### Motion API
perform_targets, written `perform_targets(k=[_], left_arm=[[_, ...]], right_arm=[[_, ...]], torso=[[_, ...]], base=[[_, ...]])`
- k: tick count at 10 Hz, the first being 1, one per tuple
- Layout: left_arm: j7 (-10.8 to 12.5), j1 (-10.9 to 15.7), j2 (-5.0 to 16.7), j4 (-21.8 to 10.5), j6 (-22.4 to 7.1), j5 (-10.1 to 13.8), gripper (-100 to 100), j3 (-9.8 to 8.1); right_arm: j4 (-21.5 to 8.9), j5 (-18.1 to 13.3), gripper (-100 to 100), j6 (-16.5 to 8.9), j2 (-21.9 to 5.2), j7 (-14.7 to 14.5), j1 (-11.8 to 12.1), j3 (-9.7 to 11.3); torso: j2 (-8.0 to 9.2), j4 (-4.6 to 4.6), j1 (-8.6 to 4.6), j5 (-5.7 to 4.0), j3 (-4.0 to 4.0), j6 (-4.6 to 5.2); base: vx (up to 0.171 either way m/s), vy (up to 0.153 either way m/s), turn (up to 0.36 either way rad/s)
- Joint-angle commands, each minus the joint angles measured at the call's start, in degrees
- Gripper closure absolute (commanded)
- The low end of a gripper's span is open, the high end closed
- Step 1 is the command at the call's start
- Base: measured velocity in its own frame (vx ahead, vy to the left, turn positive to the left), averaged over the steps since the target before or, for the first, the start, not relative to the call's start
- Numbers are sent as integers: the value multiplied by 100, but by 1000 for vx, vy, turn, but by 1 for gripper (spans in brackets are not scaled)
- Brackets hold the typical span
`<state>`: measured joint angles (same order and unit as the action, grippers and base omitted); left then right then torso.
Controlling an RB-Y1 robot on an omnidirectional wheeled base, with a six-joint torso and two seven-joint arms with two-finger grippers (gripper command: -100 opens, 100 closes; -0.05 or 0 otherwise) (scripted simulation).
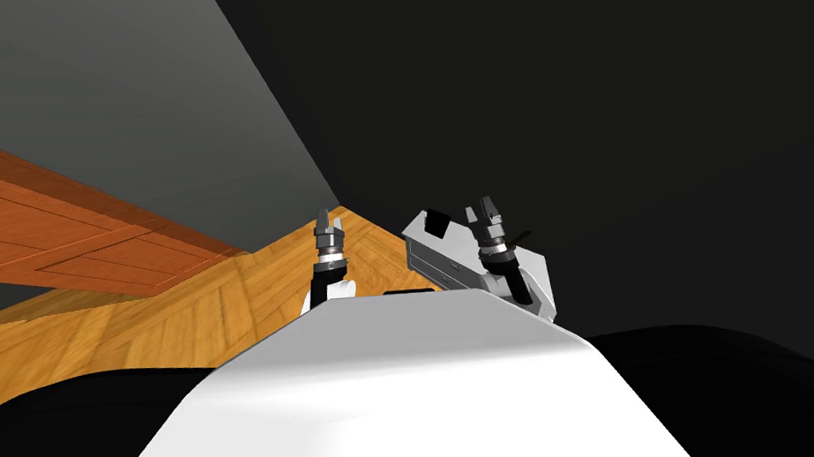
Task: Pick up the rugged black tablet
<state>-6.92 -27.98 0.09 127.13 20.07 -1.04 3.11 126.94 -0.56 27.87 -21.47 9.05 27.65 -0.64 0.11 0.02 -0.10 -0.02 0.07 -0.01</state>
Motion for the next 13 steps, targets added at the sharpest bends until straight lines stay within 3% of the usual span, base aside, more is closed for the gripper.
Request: perform_targets(k=[1, 8, 9, 10, 12, 13], left_arm=[[0, 0, 0, 0, 0, 0, 0, 0], [0, -1, 0, 0, 0, 0, 0, 0], [0, 0, 0, 0, 0, 0, 0, 0], [0, -1, 0, 0, 0, 0, 0, 0], [0, -1, 0, 0, 0, 0, 0, 0], [0, -1, 0, 0, 0, 0, 0, 0]], right_arm=[[-57, 5, -100, -7, -236, 3, 17, 25], [-817, -6, -100, 130, -1479, 23, 86, 282], [-817, -6, -100, 130, -1672, 23, 86, 282], [-1021, -24, -100, 174, -1852, 26, 106, 357], [-1021, -24, -100, 174, -2087, 26, 106, 357], [-1229, -49, -100, 222, -2287, 28, 127, 435]], torso=[[0, 0, 0, 0, 0, 0], [-4, 0, 5, 1, -2, 1], [-3, 0, 4, 1, -2, 1], [-5, 0, 5, 1, -2, 2], [-7, -1, 7, 2, -3, 2], [-10, -1, 8, 2, -5, 2]], base=[[-31, -15, 34], [-30, -10, 58], [-21, -4, 47], [-21, 0, 98], [-12, 0, 19], [-10, 6, 95]])
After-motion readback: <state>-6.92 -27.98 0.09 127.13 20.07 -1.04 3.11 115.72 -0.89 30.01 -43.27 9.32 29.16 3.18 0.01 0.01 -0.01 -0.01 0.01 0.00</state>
